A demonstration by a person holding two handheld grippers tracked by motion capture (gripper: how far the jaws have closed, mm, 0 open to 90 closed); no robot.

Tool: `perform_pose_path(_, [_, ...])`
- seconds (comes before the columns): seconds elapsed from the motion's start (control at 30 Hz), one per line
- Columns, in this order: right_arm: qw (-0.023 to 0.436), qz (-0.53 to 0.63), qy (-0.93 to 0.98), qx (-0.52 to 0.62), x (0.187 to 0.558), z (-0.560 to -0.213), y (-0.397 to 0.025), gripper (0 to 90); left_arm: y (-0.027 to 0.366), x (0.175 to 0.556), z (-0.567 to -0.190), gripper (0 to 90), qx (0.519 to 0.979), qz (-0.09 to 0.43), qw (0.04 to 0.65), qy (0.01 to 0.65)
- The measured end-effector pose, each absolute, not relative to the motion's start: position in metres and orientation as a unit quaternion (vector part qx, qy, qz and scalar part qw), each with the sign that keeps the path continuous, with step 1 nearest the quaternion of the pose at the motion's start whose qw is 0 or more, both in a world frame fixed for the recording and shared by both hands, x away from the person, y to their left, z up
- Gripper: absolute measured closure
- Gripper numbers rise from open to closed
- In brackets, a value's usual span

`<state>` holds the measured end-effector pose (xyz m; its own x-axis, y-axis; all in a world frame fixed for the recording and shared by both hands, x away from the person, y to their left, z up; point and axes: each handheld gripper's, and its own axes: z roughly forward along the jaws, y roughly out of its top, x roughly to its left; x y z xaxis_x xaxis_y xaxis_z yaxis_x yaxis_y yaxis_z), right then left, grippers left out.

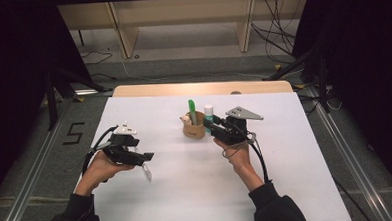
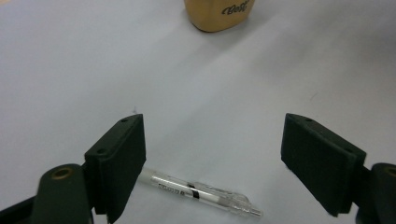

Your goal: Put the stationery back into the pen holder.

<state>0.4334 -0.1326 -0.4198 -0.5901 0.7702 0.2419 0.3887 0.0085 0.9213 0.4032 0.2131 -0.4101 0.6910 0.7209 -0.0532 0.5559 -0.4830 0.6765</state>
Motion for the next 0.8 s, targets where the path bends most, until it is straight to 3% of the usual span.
perform_pose_path(0.8, [0.177,0.559,0.675,0.448,0.472,-0.418,-0.115,65.8,0.223,0.394,-0.418,20.5,0.832,0.125,0.364,0.399])
